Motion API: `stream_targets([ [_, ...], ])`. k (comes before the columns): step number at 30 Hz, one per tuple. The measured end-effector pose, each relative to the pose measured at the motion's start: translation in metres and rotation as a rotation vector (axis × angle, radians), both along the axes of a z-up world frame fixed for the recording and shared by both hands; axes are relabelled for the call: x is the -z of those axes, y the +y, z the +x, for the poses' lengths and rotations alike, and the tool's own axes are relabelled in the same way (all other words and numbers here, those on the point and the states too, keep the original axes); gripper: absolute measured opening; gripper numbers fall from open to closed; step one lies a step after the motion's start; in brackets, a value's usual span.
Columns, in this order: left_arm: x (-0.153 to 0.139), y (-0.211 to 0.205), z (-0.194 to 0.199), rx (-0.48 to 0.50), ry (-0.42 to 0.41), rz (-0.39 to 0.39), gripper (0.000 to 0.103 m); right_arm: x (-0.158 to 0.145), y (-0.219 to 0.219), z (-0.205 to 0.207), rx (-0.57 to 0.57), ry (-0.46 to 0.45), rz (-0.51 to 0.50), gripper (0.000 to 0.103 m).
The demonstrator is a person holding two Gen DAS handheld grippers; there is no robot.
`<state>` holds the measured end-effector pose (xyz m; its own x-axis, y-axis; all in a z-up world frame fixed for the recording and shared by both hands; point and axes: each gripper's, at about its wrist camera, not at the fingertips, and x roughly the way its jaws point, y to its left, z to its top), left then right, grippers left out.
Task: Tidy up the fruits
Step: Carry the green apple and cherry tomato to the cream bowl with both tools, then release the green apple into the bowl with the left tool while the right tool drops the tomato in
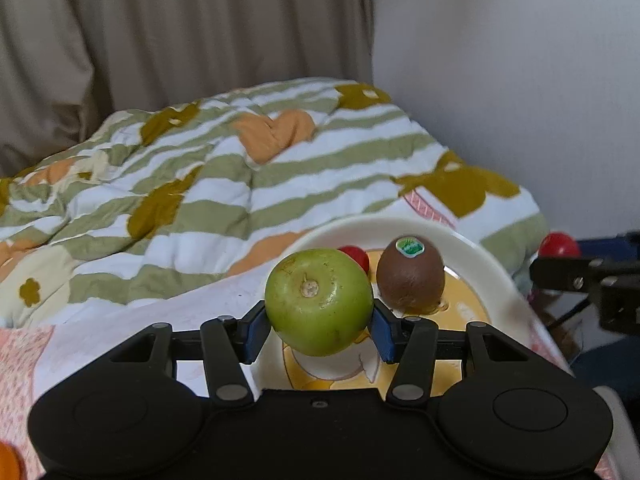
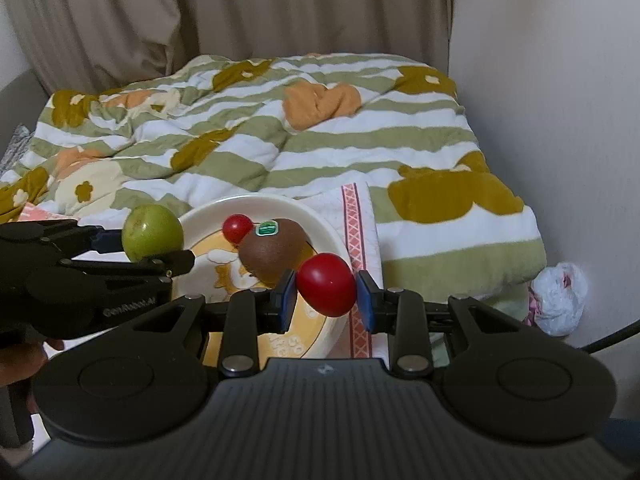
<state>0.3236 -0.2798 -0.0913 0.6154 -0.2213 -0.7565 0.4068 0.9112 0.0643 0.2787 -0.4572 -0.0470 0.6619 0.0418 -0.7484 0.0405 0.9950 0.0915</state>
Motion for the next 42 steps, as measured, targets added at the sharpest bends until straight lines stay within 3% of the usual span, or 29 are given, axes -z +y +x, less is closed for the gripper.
stream_targets([
  [13, 0.036, -0.019, 0.022, 0.088, 0.006, 0.123, 0.058, 0.017, -0.004, 0.016, 0.030, 0.040, 0.001, 0.047],
  [14, 0.036, -0.021, 0.021, 0.092, -0.003, 0.133, 0.061, 0.017, -0.004, 0.016, 0.031, 0.040, -0.002, 0.047],
  [16, 0.031, -0.022, 0.017, 0.109, -0.022, 0.124, 0.091, 0.015, -0.005, 0.015, 0.029, 0.040, -0.008, 0.047],
  [18, 0.023, -0.023, 0.009, 0.109, -0.062, 0.126, 0.103, 0.013, -0.006, 0.014, 0.031, 0.040, -0.013, 0.047],
  [22, 0.012, -0.021, -0.005, 0.109, -0.087, 0.174, 0.103, 0.003, -0.012, 0.010, 0.036, 0.023, -0.015, 0.047],
  [32, -0.019, 0.012, -0.025, -0.033, 0.003, 0.015, 0.103, -0.006, -0.009, 0.006, -0.029, 0.003, -0.018, 0.047],
  [42, -0.032, 0.040, -0.055, -0.137, 0.001, -0.011, 0.103, 0.022, 0.020, 0.020, -0.162, 0.021, -0.086, 0.047],
])
